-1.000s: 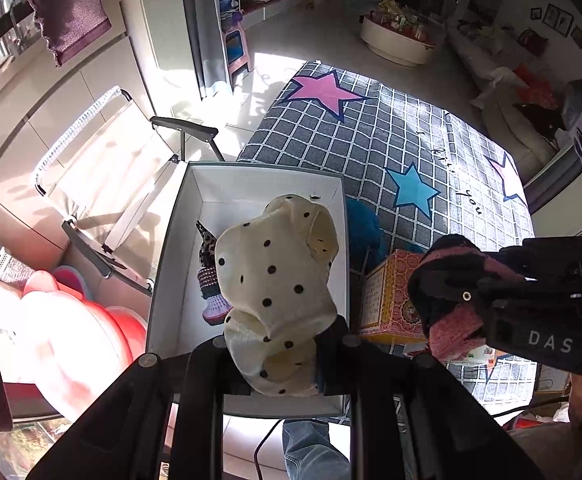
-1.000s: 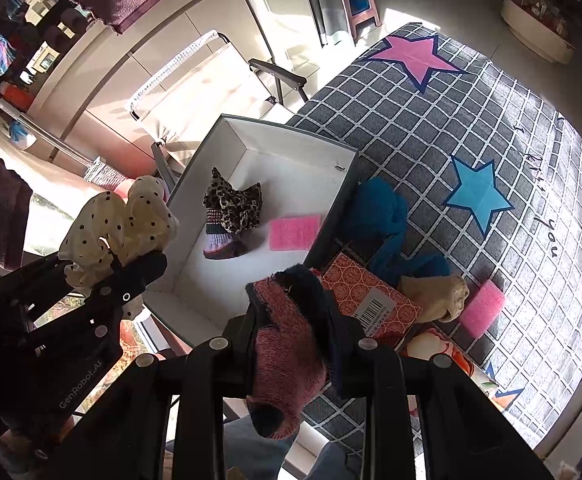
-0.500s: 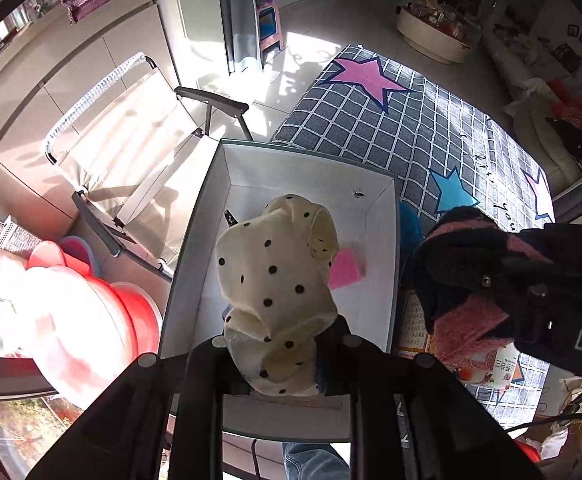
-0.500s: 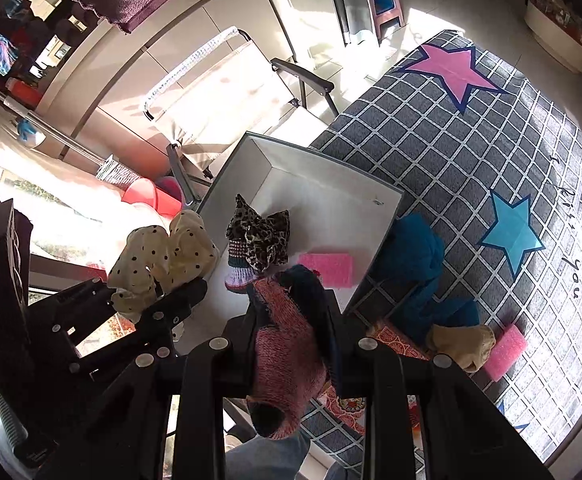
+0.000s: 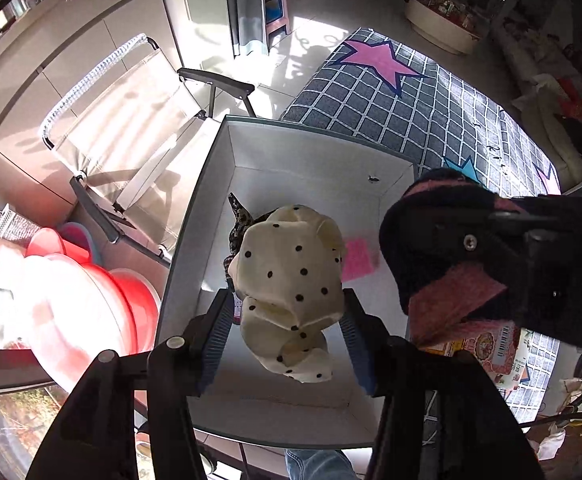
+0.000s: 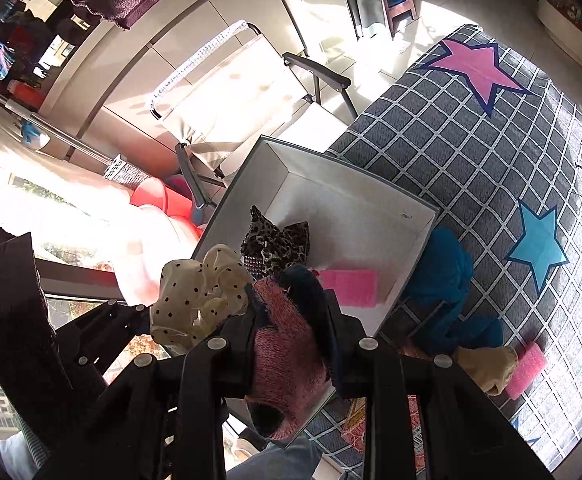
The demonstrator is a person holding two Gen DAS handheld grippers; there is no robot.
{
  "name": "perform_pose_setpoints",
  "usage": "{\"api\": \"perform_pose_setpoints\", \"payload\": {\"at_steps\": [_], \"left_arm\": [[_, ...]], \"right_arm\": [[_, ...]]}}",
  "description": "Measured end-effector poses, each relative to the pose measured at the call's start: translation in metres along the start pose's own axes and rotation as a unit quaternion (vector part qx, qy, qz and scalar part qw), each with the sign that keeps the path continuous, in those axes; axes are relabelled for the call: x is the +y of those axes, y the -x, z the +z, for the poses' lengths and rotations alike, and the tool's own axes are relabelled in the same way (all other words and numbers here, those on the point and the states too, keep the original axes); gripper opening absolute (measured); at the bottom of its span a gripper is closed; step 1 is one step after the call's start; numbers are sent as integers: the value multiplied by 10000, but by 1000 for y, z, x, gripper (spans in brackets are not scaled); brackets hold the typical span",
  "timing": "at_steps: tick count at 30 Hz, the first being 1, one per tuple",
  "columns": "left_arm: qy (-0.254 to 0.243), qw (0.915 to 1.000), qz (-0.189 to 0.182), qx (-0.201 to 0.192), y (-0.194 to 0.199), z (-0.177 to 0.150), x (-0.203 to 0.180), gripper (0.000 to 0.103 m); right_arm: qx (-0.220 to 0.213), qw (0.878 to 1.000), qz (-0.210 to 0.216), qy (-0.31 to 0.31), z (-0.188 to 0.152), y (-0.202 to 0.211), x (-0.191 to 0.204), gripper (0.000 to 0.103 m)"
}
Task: Organize soft objects
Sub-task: 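Open both tools to drop the scrunchie and knit sock into the box, then grasp the blue cloth with the right tool while the left tool moves toward the pink sponge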
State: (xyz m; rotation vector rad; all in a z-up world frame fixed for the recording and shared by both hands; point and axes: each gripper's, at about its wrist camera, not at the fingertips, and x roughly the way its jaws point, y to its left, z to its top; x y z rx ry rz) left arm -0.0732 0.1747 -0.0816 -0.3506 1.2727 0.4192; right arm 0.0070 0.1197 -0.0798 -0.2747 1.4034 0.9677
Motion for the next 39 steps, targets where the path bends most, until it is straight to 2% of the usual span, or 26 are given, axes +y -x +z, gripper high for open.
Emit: {"api": "perform_pose_setpoints", "payload": {"at_steps": [1, 3, 5, 10, 13, 15, 18, 20, 27, 30, 34, 39], "left_arm": [[14, 10000, 0, -23, 0, 0, 0, 80], [152, 9997, -129, -155, 1, 0, 4, 87], [264, 9994, -154, -156, -1, 1, 7, 95], [759, 9953, -586, 127, -12, 5, 17, 95], [690, 9962, -496, 180, -14, 7, 10, 95], [685, 9957, -581, 232, -14, 6, 7, 95], [949, 9894, -983, 497, -18, 4, 10, 95], [1077, 9861, -1092, 642, -20, 4, 11, 95], [1086, 9859, -974, 820, -11, -3, 5, 95], [1077, 9859, -914, 892, -6, -8, 1, 95], [1092, 9856, -803, 1007, -4, -15, -1, 95], [1054, 9851, -666, 1181, -4, -23, -7, 95]], "right_arm": [[-20, 10000, 18, -14, 1, 1, -1, 64], [-103, 9998, -160, -55, 2, 5, -4, 88], [-206, 9996, -114, -164, 3, 12, -12, 89], [-311, 9972, -156, -667, 5, 33, -49, 89], [-302, 9935, -377, -1031, 1, 44, -86, 89], [-254, 9905, -544, -1237, -3, 47, -109, 90], [-36, 9850, -685, -1584, -12, 43, -141, 90], [162, 9819, -713, -1746, -18, 35, -157, 90], [872, 9768, -701, -1828, -32, -13, -188, 90], [1030, 9759, -368, -1888, -28, -36, -197, 90], [975, 9686, 265, -2271, -14, -58, -210, 90], [1250, 9639, 775, -2220, 0, -91, -215, 90]]}}
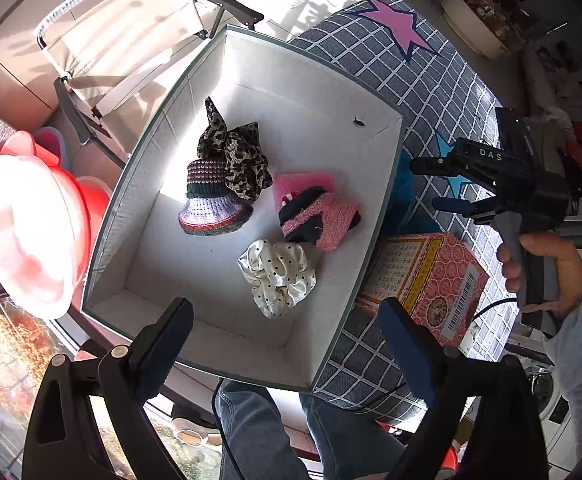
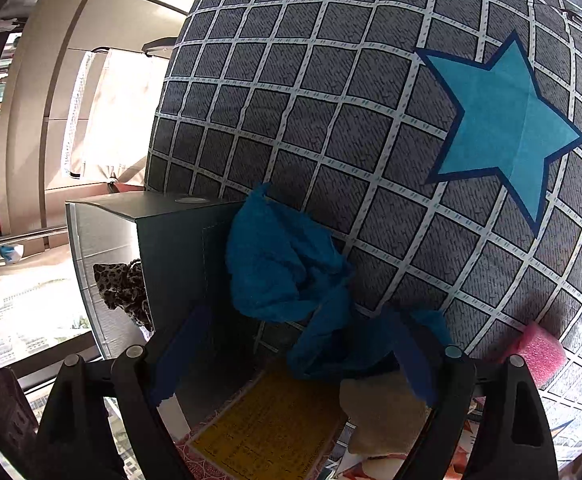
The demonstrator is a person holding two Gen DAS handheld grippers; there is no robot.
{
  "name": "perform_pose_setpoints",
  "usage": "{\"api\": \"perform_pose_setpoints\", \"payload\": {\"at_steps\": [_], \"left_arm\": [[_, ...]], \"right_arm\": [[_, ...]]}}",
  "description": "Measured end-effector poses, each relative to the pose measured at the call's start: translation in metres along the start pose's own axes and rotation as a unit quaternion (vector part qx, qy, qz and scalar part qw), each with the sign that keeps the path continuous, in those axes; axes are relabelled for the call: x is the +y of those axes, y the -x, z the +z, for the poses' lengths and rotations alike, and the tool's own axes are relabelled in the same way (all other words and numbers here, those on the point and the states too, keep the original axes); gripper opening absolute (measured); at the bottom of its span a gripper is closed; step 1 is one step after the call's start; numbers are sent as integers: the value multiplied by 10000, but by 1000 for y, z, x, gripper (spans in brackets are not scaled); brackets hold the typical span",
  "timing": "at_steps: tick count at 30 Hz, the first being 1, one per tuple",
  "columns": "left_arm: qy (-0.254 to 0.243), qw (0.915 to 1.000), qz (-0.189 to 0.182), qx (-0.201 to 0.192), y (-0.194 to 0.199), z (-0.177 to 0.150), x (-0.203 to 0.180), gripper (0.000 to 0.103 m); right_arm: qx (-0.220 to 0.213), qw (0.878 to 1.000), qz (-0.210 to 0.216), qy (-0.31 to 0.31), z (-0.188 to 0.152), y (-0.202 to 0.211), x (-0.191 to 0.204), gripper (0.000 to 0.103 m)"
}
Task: Organize soft objects
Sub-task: 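Grasp the blue cloth with the right tool while the left tool moves toward the pink sponge, then grasp the pink foam sponge with the left tool while the right tool lifts the blue cloth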
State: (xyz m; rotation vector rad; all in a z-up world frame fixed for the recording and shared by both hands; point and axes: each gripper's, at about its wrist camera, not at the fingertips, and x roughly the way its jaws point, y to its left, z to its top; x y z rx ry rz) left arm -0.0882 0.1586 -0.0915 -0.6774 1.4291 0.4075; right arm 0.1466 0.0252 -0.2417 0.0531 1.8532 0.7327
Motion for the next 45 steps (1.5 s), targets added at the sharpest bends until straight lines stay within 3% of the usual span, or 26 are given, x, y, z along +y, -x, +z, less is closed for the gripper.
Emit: {"api": "perform_pose_setpoints", "payload": {"at_steps": [4, 5, 7, 9, 12, 15, 20, 23, 27, 30, 35, 37, 38, 39, 45], "left_arm": [[-112, 9997, 151, 169, -5, -5, -6, 95], [-123, 9996, 176, 190, -5, -6, -7, 95], [-151, 9994, 231, 212, -5, -7, -11, 95], [-206, 9991, 296, 233, -5, -6, -16, 95], [-297, 9987, 341, 252, -6, -3, -23, 95], [-434, 9982, 331, 256, -8, 2, -35, 95], [-786, 9965, 198, 224, -12, 9, -66, 95], [-1049, 9942, 68, 232, -15, 12, -89, 95], [-1373, 9900, -89, 316, -21, 14, -122, 95], [-1618, 9860, -158, 369, -23, 14, -149, 95], [-2143, 9756, -161, 455, -37, 11, -208, 95], [-2329, 9713, -114, 475, -49, 9, -232, 95], [-2429, 9687, -56, 503, -56, 8, -245, 95], [-2489, 9672, 5, 511, -62, 7, -255, 95], [-2839, 9573, 357, 404, -77, 5, -286, 95]], "right_arm": [[323, 9991, 260, -43, 10, -21, -6, 88], [346, 9988, 347, -42, 12, -24, -8, 84], [418, 9974, 584, -11, 14, -29, -8, 52], [444, 9971, 607, 87, 15, -31, -7, 37], [253, 9961, 849, -13, 12, -26, -13, 24], [-145, 9923, 1179, -342, 5, -3, -36, 20], [-791, 9792, 1539, -1061, -16, 49, -91, 20], [-1135, 9723, 1484, -1406, -40, 78, -128, 20], [-1506, 9612, 1077, -2046, -81, 109, -185, 20], [-1676, 9559, 523, -2353, -115, 124, -218, 20], [-1562, 9555, -164, -2496, -164, 128, -251, 21], [-1472, 9552, -438, -2532, -176, 126, -258, 39], [-1494, 9534, -635, -2544, -181, 126, -260, 60], [-1590, 9512, -787, -2524, -184, 128, -260, 70], [-1867, 9548, -1101, -2036, -170, 132, -240, 70]]}}
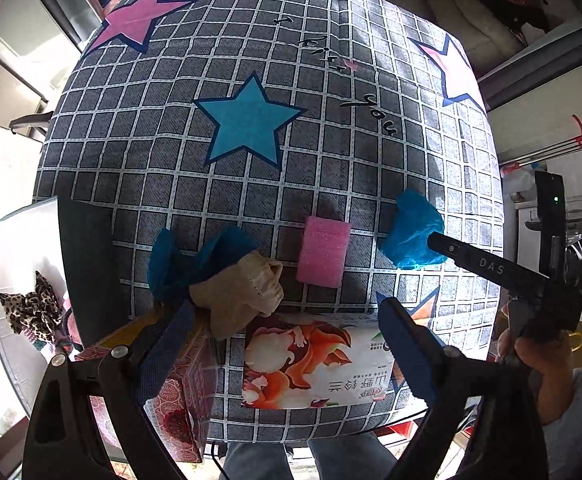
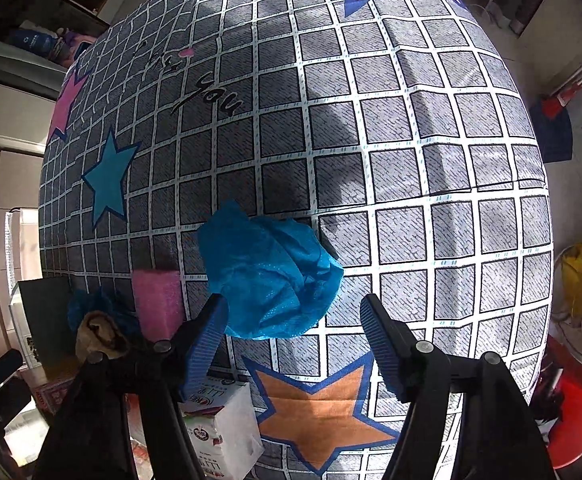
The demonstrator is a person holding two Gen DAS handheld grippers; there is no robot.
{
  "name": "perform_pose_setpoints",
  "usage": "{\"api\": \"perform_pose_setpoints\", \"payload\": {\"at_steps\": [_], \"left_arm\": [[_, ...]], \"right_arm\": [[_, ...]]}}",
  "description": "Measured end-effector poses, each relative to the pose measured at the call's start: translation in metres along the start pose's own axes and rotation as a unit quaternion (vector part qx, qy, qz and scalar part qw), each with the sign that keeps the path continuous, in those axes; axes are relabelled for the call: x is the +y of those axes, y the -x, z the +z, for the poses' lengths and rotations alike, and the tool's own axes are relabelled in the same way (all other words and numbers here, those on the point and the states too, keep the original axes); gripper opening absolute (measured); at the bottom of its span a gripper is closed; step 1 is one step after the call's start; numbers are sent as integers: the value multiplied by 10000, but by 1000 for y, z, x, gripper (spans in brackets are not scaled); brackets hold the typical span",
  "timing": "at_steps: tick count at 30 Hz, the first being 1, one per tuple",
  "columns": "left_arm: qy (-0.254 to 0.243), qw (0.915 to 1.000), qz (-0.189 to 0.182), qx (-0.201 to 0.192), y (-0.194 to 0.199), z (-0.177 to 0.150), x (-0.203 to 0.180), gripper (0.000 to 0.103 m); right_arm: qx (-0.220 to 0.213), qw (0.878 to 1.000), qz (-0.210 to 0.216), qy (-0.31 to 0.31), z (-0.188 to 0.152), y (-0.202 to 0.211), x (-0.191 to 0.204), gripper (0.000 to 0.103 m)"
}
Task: Organize soft objects
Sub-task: 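Grasp the pink foam sponge with the left tool while the right tool lifts the blue cloth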
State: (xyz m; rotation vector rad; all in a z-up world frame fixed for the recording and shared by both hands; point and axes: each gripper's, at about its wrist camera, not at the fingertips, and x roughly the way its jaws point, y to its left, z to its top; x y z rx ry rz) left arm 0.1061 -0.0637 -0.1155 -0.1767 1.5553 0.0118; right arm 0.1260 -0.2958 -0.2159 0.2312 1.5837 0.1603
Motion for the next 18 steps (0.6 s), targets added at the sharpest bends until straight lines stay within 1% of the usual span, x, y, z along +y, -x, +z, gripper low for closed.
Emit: {"api": "perform_pose_setpoints", "payload": {"at_steps": [2, 4, 6, 7, 8, 9, 12, 14, 16, 18], "left_arm": [[-129, 9997, 192, 22, -6, 2, -4, 95], [-224, 9991, 343, 56, -13, 6, -9, 95], [-309, 9984, 467, 68, -21, 9, -15, 95], [-358, 9980, 505, 85, -26, 10, -19, 95], [-413, 9976, 544, 124, -33, 12, -24, 95], [-477, 9972, 552, 154, -39, 13, -30, 95], [-728, 9956, 562, 190, -63, 19, -51, 95], [-861, 9939, 644, 242, -83, 24, -63, 95], [-845, 9931, 715, 381, -107, 28, -69, 95], [-764, 9933, 718, 487, -127, 31, -70, 95]], "right_arm": [[-49, 9997, -88, 213, 7, -9, 15, 70], [-32, 9990, -74, 431, 11, -20, 25, 70], [-51, 9963, -367, 769, 13, -32, 35, 70], [-8, 9944, -529, 919, 12, -38, 37, 66], [37, 9938, -549, 967, 10, -42, 35, 58], [66, 9944, -496, 931, 8, -42, 29, 36], [72, 9966, -433, 699, 1, -33, 0, 32], [94, 9976, -417, 537, -5, -26, -22, 32], [131, 9986, -378, 332, -13, -20, -41, 32], [145, 9987, -412, 275, -20, -19, -51, 32]]}}
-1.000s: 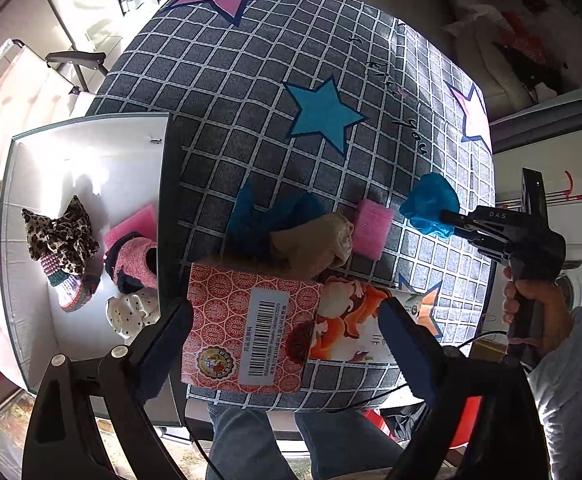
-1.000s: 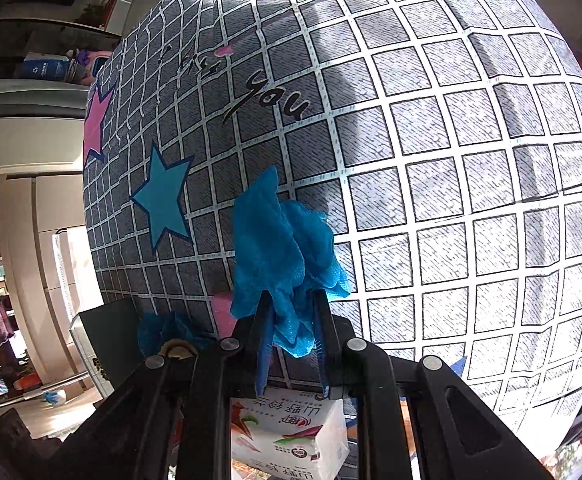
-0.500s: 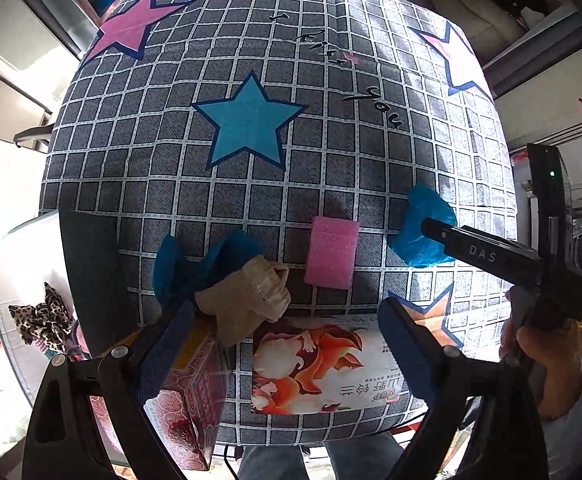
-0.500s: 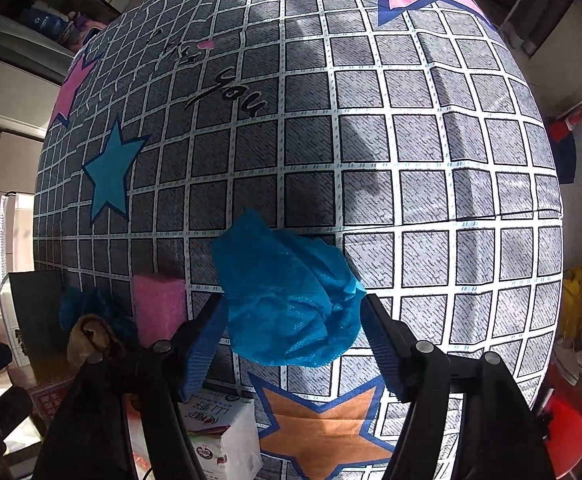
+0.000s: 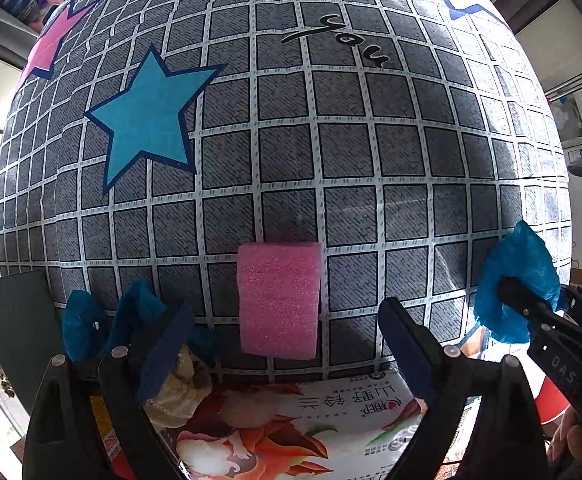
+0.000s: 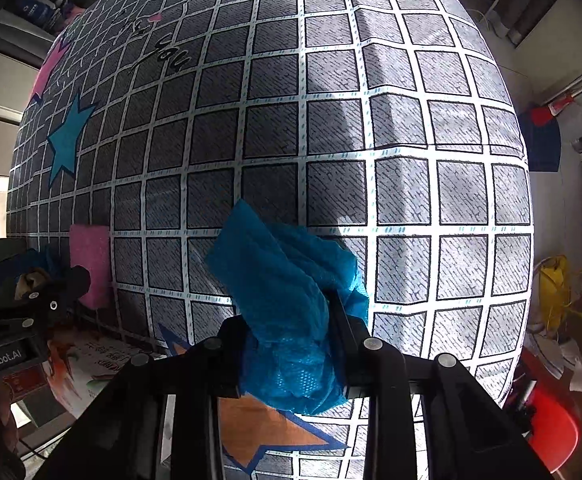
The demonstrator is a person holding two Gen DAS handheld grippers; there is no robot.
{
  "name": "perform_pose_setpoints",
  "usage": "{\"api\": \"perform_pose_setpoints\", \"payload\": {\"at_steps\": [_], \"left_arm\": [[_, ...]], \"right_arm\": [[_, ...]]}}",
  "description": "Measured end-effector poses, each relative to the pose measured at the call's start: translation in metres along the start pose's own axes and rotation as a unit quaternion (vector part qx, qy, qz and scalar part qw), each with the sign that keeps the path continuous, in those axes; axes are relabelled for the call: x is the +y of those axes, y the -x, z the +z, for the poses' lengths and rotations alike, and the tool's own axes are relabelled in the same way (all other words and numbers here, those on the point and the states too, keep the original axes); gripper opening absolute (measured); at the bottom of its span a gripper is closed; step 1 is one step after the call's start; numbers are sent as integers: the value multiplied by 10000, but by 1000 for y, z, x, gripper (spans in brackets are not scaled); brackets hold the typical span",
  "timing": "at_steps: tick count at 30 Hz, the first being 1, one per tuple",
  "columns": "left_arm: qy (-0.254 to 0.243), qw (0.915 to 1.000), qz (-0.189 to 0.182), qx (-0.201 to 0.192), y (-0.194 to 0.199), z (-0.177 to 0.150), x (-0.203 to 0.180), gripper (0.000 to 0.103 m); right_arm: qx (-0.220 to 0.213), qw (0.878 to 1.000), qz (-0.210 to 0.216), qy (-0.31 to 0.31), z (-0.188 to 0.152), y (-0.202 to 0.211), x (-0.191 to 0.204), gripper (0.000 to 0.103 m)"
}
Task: Organize soft objects
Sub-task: 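Grasp the pink foam sponge with the left tool while the right tool lifts the blue cloth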
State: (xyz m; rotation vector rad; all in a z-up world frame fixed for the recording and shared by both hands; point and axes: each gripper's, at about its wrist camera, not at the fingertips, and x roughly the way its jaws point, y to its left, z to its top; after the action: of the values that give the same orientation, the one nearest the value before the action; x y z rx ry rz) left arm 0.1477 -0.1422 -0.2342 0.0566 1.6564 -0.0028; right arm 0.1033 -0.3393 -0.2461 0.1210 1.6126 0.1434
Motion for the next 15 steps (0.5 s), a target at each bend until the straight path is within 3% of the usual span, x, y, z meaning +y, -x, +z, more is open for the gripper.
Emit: {"api": "perform_pose_setpoints", "payload": {"at_steps": [6, 10, 13, 15], "left_arm": [[116, 9996, -148, 208, -28, 8, 1, 95], [99, 9995, -115, 276, -38, 9, 1, 99], [183, 9994, -155, 254, -43, 9, 5, 103], [193, 9994, -158, 243, -45, 8, 6, 103]], "right_arm": [[-44, 9999, -71, 125, 1, -9, 4, 35], [-81, 9994, -170, 288, 8, -17, 30, 54], [-75, 9980, -252, 569, 2, -22, 56, 77], [-72, 9982, -208, 560, -2, -25, 64, 84]]}}
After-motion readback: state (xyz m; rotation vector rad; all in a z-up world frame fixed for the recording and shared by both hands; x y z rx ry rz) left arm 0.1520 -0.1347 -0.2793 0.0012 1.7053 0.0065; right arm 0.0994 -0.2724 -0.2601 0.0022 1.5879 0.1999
